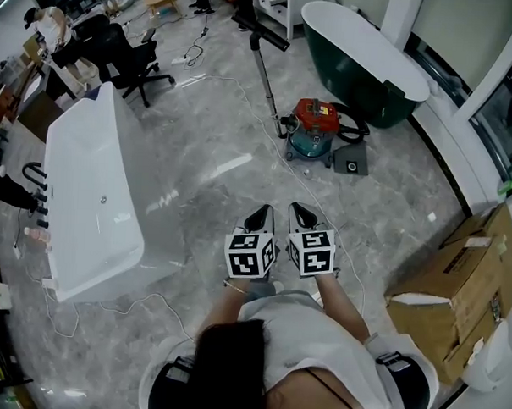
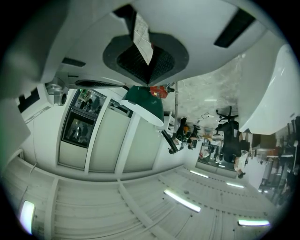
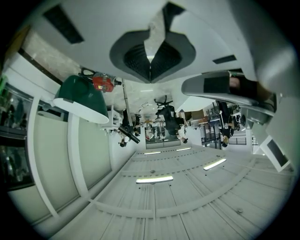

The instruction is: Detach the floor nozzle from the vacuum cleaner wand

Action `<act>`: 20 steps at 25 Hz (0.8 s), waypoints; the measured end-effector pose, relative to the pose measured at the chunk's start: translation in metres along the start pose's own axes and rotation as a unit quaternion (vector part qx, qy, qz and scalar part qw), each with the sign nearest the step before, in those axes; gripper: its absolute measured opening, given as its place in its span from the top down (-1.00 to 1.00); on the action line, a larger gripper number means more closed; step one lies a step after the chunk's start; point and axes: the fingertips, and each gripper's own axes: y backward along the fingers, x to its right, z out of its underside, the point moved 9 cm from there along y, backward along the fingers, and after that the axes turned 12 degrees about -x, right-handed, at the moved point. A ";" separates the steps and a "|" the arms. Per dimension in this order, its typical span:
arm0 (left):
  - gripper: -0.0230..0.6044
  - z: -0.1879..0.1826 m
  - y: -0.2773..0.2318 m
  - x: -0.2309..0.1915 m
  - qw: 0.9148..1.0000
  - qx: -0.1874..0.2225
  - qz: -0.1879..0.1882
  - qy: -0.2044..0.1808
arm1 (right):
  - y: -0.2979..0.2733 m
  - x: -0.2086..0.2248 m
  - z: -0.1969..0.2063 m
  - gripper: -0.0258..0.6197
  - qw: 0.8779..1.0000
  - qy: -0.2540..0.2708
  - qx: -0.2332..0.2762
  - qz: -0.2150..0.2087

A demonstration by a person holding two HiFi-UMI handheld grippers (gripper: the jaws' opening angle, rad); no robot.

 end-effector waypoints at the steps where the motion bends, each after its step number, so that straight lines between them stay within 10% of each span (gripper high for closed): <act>1: 0.92 0.000 0.000 0.000 1.000 0.003 -0.001 0.004 | -0.001 0.001 0.000 0.87 1.000 0.005 -0.002 0.000; 20: 0.92 -0.013 -0.022 -0.023 1.000 0.010 -0.010 0.001 | -0.029 0.008 -0.006 0.87 0.999 0.020 -0.025 0.014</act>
